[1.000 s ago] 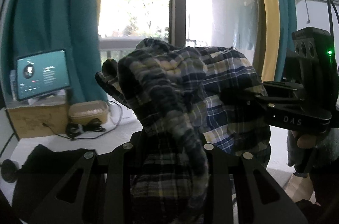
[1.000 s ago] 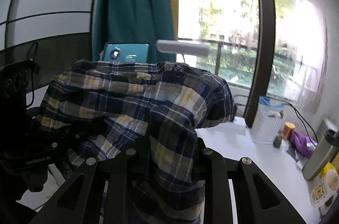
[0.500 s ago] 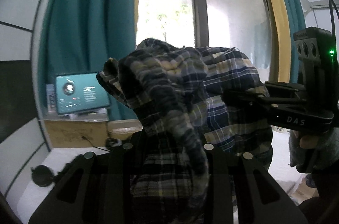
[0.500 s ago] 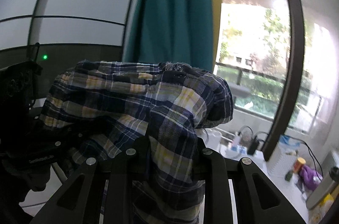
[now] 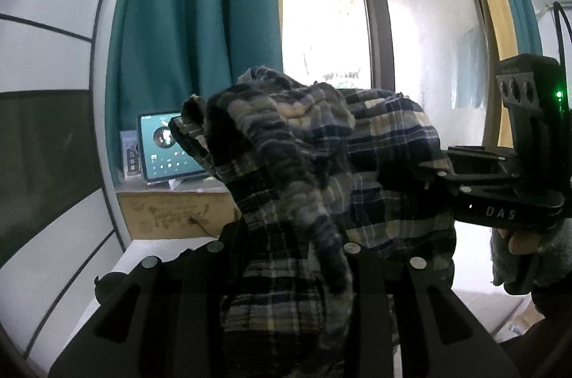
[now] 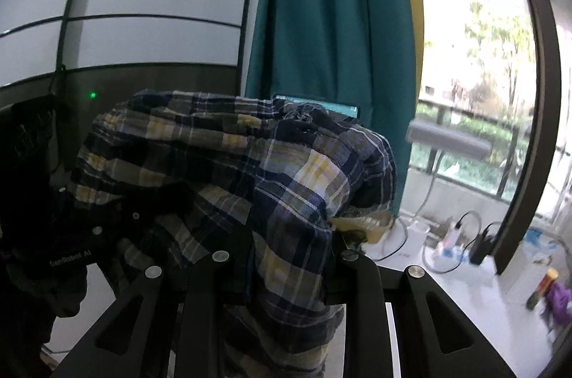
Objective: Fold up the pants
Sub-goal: 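Lift the folded plaid garment with both grippers and carry it toward the black garment, then lower the plaid garment onto the table beside the black garment and open both grippers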
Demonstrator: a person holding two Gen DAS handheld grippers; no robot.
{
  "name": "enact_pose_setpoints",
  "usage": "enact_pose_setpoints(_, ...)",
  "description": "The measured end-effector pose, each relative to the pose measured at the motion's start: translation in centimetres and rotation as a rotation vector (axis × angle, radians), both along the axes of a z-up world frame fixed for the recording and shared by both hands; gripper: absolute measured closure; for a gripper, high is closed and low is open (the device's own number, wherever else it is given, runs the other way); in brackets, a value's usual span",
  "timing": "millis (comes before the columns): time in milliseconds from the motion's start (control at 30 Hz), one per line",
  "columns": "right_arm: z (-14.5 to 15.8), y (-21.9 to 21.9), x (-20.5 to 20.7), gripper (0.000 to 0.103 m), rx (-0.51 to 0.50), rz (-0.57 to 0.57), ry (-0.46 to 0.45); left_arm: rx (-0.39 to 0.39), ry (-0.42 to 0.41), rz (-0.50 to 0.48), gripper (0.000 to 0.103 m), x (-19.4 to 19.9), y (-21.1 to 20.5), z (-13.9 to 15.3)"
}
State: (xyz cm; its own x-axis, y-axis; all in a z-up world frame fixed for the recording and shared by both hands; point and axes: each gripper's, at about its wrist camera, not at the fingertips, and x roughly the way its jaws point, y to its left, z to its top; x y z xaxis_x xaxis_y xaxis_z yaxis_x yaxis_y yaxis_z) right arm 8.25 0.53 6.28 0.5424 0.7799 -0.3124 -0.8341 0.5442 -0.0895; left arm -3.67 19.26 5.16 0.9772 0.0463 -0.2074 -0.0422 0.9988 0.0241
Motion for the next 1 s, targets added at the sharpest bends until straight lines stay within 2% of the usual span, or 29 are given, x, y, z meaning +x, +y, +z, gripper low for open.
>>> enact_pose_setpoints(167, -2.9, 1.9, 3.3, 0.077, -0.014, -0.005, 0.098, 0.005, 0.084, -0.007, 0.076, 2.5, 1.5, -1.9)
enact_pose_setpoints(333, -6.1, 3.8, 6.9, 0.077, -0.039, -0.012, 0.193, -0.039, 0.192, -0.004, 0.076, 6.0, 3.3, -4.6)
enact_pose_setpoints(567, -9.8, 5.7, 10.0, 0.077, -0.066, -0.034, 0.282, -0.105, 0.302, -0.006, 0.076, 9.8, 5.0, -7.6)
enact_pose_setpoints(933, -13.8, 6.9, 15.1, 0.077, -0.061, -0.05, 0.445, -0.12, 0.437, 0.011, 0.076, 15.2, 6.4, -10.5)
enact_pose_setpoints(1000, -14.8, 7.3, 15.8, 0.077, -0.074, -0.054, 0.463, -0.127, 0.478, 0.03, 0.071, 16.0, 6.9, -11.5)
